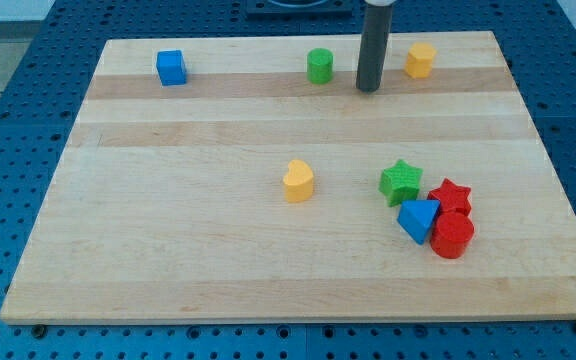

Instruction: Slide green star below the blue cube

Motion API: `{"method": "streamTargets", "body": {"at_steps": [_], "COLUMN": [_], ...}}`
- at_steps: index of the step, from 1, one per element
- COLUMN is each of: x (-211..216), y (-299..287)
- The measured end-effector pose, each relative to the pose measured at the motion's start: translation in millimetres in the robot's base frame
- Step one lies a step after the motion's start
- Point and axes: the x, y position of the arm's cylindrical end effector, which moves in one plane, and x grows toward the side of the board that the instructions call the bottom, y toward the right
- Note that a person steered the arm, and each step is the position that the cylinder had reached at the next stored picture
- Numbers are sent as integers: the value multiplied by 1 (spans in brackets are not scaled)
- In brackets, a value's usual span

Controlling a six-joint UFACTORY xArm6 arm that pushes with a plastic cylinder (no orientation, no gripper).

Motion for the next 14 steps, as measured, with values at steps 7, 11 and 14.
{"method": "streamTargets", "body": {"at_steps": [7, 11, 14], "x": [131, 157, 169], "y": [32, -4, 1]}}
